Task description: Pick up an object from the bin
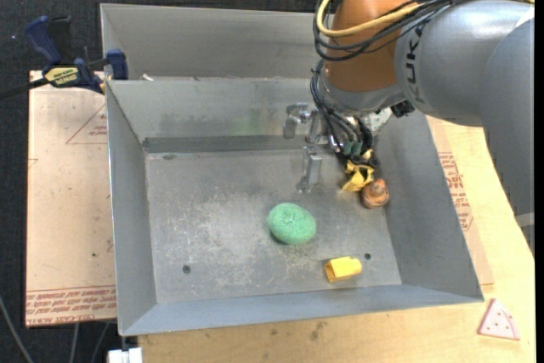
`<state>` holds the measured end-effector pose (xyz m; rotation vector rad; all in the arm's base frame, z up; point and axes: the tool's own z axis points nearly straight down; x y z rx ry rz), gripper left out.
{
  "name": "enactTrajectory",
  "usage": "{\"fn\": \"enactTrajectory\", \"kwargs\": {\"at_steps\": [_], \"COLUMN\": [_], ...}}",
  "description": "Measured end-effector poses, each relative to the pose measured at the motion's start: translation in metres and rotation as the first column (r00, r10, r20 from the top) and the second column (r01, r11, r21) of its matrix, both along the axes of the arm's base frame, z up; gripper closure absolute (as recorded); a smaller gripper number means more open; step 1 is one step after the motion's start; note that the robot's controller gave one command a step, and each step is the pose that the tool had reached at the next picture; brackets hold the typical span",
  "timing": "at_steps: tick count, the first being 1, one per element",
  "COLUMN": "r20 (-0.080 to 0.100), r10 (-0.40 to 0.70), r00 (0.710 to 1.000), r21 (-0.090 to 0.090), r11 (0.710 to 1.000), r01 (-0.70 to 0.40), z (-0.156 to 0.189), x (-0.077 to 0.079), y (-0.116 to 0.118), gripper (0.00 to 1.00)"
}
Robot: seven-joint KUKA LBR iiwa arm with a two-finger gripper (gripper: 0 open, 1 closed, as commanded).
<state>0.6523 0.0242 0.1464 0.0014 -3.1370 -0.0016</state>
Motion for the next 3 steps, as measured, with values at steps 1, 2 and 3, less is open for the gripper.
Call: {"fn": "enactTrajectory", "kwargs": {"at_steps": [1, 2, 3], "r20": [0.006, 0.012, 0.000], "r10": [0.000, 0.067, 0.080], "r00": [1.000, 0.998, 0.997], "r21": [0.000, -0.001, 0.001], "r11": [1.000, 0.998, 0.997], "r01": [0.000, -0.067, -0.080], "z": [0.005, -0.030, -0.071], "x": [0.001, -0.038, -0.059], "y": [0.000, 0.000, 0.008], "gripper": [0.00, 0.00, 1.00]}}
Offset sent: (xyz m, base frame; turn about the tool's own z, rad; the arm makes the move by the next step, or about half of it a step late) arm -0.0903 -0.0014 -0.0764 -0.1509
